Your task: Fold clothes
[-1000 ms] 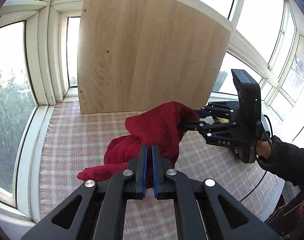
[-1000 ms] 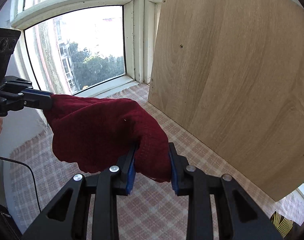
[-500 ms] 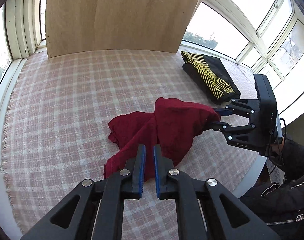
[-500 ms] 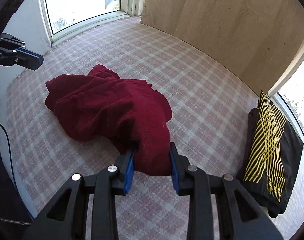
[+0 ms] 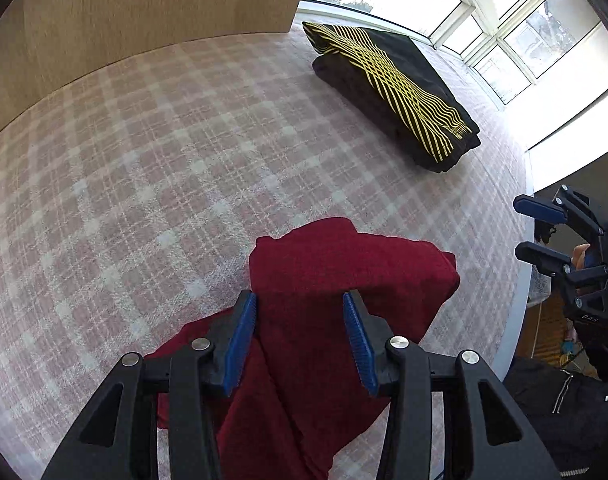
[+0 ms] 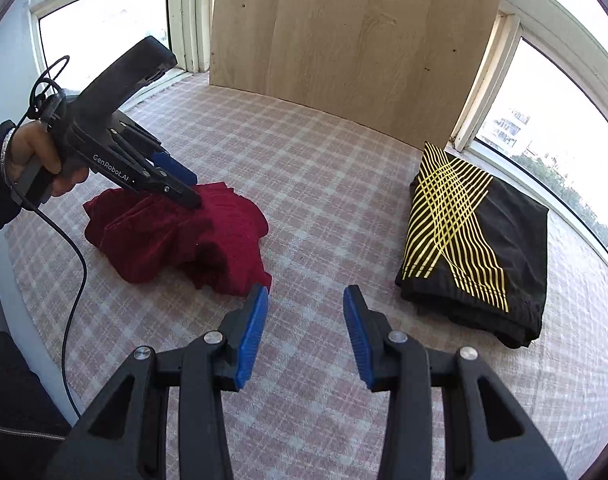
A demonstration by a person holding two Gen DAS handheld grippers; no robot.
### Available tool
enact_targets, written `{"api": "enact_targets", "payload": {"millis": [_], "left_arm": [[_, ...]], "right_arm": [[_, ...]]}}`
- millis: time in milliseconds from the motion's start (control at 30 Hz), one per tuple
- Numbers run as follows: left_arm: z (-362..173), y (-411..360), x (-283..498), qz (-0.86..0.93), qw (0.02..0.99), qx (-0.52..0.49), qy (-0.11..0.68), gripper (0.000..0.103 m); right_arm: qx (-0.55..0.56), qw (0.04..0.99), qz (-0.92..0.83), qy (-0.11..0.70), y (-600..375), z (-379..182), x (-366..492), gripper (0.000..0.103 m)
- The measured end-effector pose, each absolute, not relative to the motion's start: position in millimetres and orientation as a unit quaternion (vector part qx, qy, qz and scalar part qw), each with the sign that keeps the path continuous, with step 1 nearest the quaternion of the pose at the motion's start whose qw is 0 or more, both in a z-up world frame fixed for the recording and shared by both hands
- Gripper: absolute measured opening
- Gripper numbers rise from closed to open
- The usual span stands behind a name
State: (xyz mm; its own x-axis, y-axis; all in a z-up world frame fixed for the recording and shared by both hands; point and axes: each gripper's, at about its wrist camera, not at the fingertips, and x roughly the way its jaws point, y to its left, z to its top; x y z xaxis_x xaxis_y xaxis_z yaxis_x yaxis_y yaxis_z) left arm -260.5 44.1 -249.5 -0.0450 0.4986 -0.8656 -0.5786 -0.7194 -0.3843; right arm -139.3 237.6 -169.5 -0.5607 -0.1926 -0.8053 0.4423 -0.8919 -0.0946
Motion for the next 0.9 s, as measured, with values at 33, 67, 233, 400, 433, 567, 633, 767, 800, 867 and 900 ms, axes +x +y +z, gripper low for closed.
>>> {"api": "enact_targets", "payload": {"millis": [33,67,233,400,433,567,633,767,800,867,900], "left_arm": [[-252.9,47.0,-260.5,0.716,0.379,-0.585,0.033,0.041],[-253.5,48.0,-259.9,0.715,0.381,-0.585,0.030,0.039],[-237.9,39.7,-247.2,0.719,0.406,-0.564,-0.008,0.008],[-204.7,16.6,-210.4,0.738,0.418,-0.530,-0.022,0.007],[-198.6,10.4,-200.6,0.742,0.420,-0.522,-0.020,0.007],[-185.1,-22.0,-165.7,0.757,0.407,-0.510,-0.033,0.007],[-182.8,-40.7,-150.5,0.768,0.387,-0.509,-0.037,0.007],[-196.6,-90.2,-126.9,0.777,0.347,-0.519,-0.081,0.005],[-202.9,-99.5,-121.0,0.776,0.336,-0.526,-0.091,0.003],[-214.2,-112.2,-114.2,0.776,0.307,-0.542,-0.102,0.003],[-217.4,-116.2,-112.0,0.776,0.294,-0.549,-0.101,0.003]], "right_arm": [[0.434,0.180,-0.872,0.139,240.0,-169.8,-138.7,0.039],[0.437,0.178,-0.871,0.134,242.4,-170.3,-137.8,0.039],[0.473,0.191,-0.856,0.083,247.6,-187.6,-146.4,0.039],[0.481,0.195,-0.853,0.059,242.2,-194.4,-155.1,0.039],[0.479,0.198,-0.853,0.056,240.6,-192.9,-158.4,0.039],[0.482,0.241,-0.841,0.039,227.9,-188.1,-173.9,0.039],[0.487,0.253,-0.835,0.047,216.7,-190.1,-177.9,0.039],[0.497,0.276,-0.821,0.056,197.4,-196.2,-180.1,0.039],[0.501,0.280,-0.817,0.057,193.7,-198.5,-180.3,0.039],[0.510,0.288,-0.808,0.060,187.1,-203.4,-179.5,0.039],[0.514,0.293,-0.804,0.060,184.5,-205.8,-178.1,0.039]]}}
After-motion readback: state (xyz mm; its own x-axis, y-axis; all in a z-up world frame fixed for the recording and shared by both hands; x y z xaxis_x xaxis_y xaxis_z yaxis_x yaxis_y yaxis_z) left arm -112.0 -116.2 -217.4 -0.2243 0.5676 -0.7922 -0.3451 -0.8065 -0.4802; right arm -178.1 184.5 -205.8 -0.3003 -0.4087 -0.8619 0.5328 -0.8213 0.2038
